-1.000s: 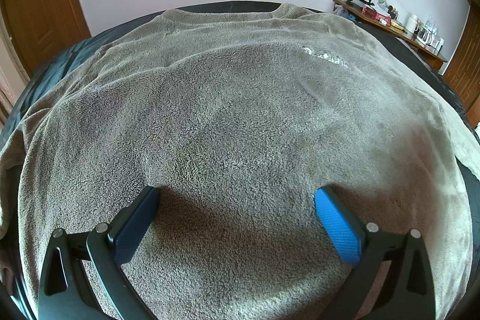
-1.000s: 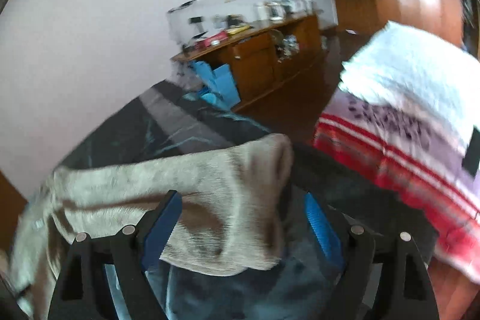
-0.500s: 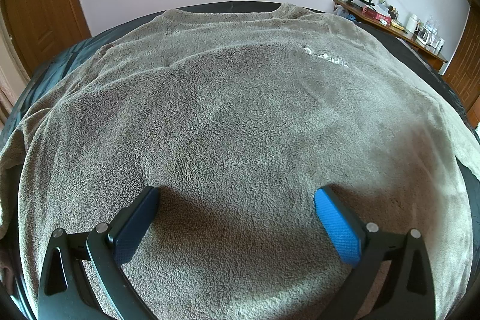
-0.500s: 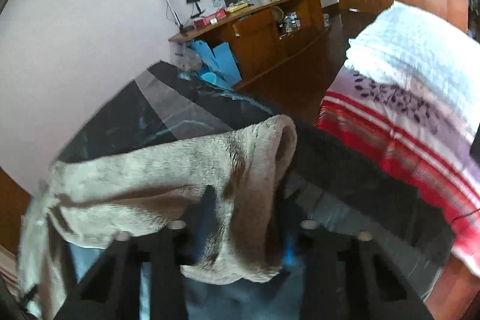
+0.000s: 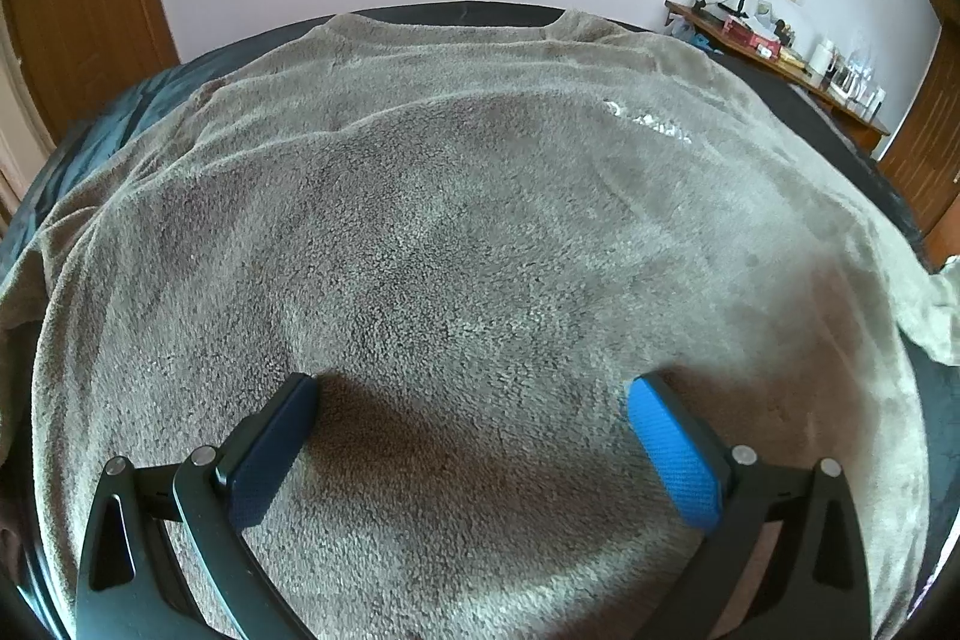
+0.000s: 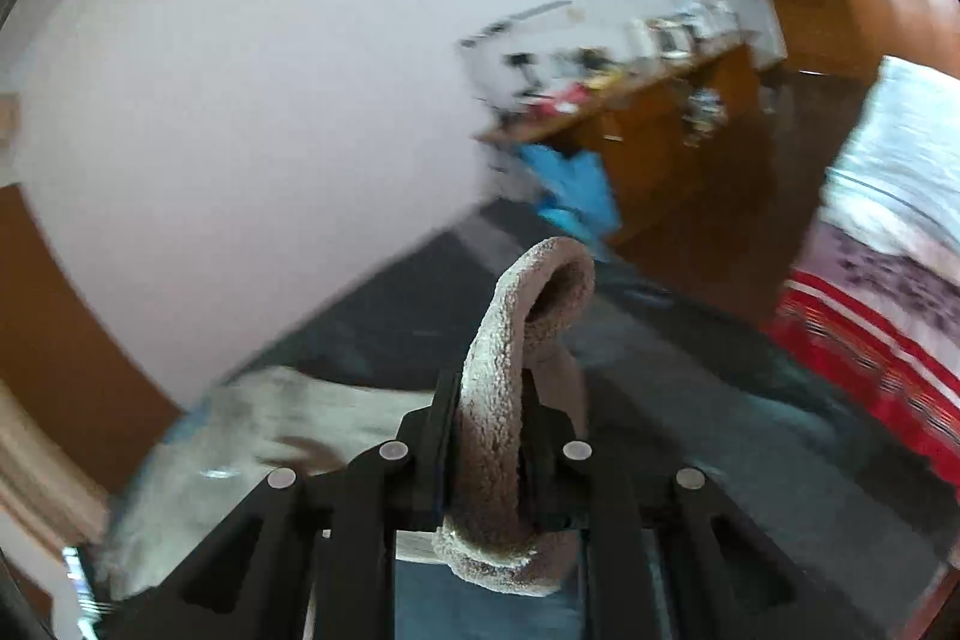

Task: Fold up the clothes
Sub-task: 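Lift the held sleeve cuff higher with the right gripper, then carry the sleeve across the fleece body with the right gripper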

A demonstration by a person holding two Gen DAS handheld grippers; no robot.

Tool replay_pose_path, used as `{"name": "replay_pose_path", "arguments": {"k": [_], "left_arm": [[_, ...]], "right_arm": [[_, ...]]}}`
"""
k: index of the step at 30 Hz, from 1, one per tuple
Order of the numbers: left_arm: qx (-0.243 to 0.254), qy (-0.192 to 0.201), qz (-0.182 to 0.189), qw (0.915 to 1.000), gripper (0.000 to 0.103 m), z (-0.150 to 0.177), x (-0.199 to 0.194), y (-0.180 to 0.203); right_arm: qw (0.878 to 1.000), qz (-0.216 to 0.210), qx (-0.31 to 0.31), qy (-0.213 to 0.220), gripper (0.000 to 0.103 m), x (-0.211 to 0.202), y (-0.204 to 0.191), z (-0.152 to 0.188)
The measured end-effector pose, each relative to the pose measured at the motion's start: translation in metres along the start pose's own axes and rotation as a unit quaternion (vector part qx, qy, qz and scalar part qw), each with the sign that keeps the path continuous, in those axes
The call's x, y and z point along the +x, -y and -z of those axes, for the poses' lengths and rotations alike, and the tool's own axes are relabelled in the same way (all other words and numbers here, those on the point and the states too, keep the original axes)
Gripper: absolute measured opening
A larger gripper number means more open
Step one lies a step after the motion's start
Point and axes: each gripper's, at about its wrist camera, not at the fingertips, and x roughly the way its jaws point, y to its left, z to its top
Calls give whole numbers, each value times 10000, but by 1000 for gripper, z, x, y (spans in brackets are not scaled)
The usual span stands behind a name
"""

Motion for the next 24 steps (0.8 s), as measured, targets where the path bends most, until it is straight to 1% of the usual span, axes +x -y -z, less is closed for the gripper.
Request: {"name": "replay_pose_path", "arguments": {"k": [3, 7, 11, 15, 17, 19, 21, 24], "left_arm": [[-150, 12, 204, 9997, 103, -3, -5, -7], [-425, 90, 405, 9982, 103, -6, -13, -18], [-738, 183, 558, 9955, 103, -9, -21, -32], [-1041, 231, 696, 9919, 103, -11, -25, -47], [-1186, 209, 849, 9891, 103, -11, -26, -54], [-1347, 172, 1035, 9853, 103, -11, -26, -59], [-1432, 159, 1183, 9825, 103, -11, -26, -62], [-1509, 165, 1380, 9787, 103, -11, -28, -64]], "right_arm": [[9984, -515, -218, -55, 18, 10, -45, -4], [9916, -1182, -473, -221, 18, 27, -105, 0], [9792, -1805, -762, -520, 18, 48, -172, 16], [9613, -2248, -1271, -959, 18, 67, -237, 49], [9504, -2349, -1657, -1189, 18, 76, -267, 72], [9395, -2332, -2080, -1405, 18, 86, -291, 98], [9301, -2297, -2359, -1627, 19, 95, -302, 121], [9168, -2169, -2666, -2035, 20, 109, -305, 152]]}}
